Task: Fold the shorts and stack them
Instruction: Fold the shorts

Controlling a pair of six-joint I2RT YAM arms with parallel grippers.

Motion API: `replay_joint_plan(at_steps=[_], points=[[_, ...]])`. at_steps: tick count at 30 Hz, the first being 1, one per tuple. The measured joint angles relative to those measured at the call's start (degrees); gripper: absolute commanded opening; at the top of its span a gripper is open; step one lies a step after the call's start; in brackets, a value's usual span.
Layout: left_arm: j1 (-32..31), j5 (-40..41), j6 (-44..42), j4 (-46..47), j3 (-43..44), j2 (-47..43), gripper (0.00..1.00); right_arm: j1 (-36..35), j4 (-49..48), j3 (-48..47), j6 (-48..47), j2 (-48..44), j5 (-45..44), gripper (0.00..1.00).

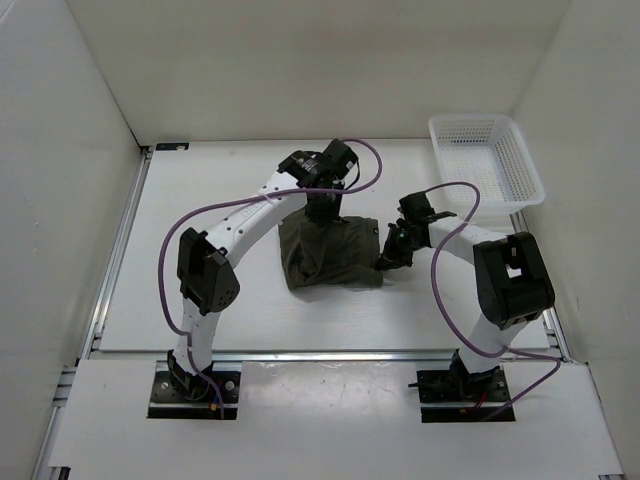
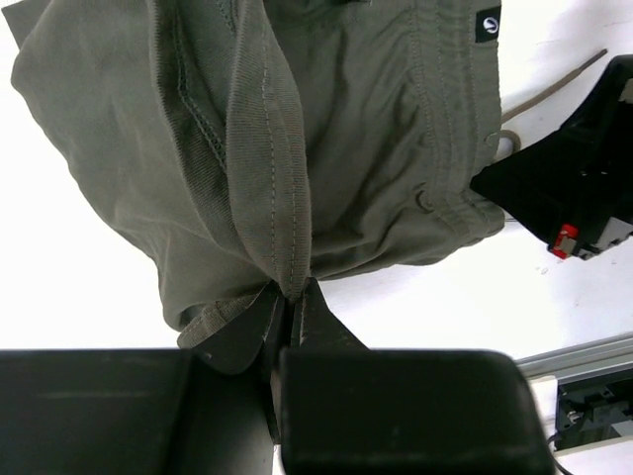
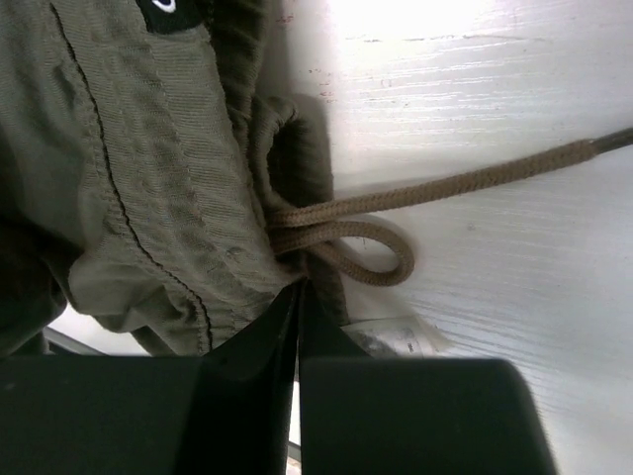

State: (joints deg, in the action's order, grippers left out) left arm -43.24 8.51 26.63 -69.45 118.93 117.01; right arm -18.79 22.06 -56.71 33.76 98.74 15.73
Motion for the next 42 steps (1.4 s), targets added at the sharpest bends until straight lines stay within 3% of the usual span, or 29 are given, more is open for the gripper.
replay_joint_plan(at_steps=[11, 23, 25, 28, 29, 31, 33, 35, 36, 38, 39, 40, 42], points=[[-0.4, -3.7, -0.9, -0.6, 9.7, 0.0, 0.10, -1.3, 0.0, 0.0, 1.0, 0.0, -2.3, 0.00], [-4.6, -9.3, -0.2, 4.1, 10.7, 8.6, 0.10, -1.7, 0.0, 0.0, 2.3, 0.0, -3.1, 0.00], [-5.0, -9.9, -0.1, 4.3, 10.3, 10.1, 0.37, -1.7, 0.0, 0.0, 2.6, 0.0, -3.3, 0.00], [-5.0, -11.1, 0.1, 3.8, 10.3, 11.6, 0.99, -1.9, 0.1, 0.0, 3.2, 0.0, -3.9, 0.06], [-5.0, -11.4, 0.0, 3.7, 10.3, 11.8, 1.00, -1.9, 0.1, 0.0, 3.3, -0.1, -4.1, 0.09], [-4.9, -11.8, 0.8, 2.9, 10.3, 11.6, 1.00, -1.9, 0.7, 0.0, 3.3, -0.5, -5.0, 0.26], [-4.4, -12.1, 0.8, 2.4, 10.3, 10.9, 0.95, -2.0, 2.1, 0.0, 3.1, -1.3, -6.9, 0.35], [-3.5, -12.5, 0.9, 2.7, 8.5, 8.3, 0.84, -2.0, 4.6, 0.0, 2.6, -3.1, -9.4, 0.42], [-2.8, -12.7, 0.9, 2.6, 6.7, 6.2, 0.66, -2.0, 6.0, 0.0, 2.2, -4.6, -11.0, 0.45], [-0.3, -13.0, 1.2, 3.1, 2.3, 1.0, 0.47, -2.0, 8.7, -0.1, 1.6, -8.3, -14.4, 0.48], [1.4, -13.0, 1.0, 3.8, -0.7, -2.2, 0.38, -2.0, 9.9, -0.1, 1.3, -10.5, -16.2, 0.47], [3.3, -13.0, 0.9, 4.1, -3.4, -5.2, 0.22, -2.0, 11.3, -0.1, 0.9, -12.8, -17.8, 0.39], [7.0, -13.0, 0.8, 5.3, -8.5, -10.2, 0.10, -2.0, 13.8, -0.4, 0.1, -17.1, -20.3, 0.23]])
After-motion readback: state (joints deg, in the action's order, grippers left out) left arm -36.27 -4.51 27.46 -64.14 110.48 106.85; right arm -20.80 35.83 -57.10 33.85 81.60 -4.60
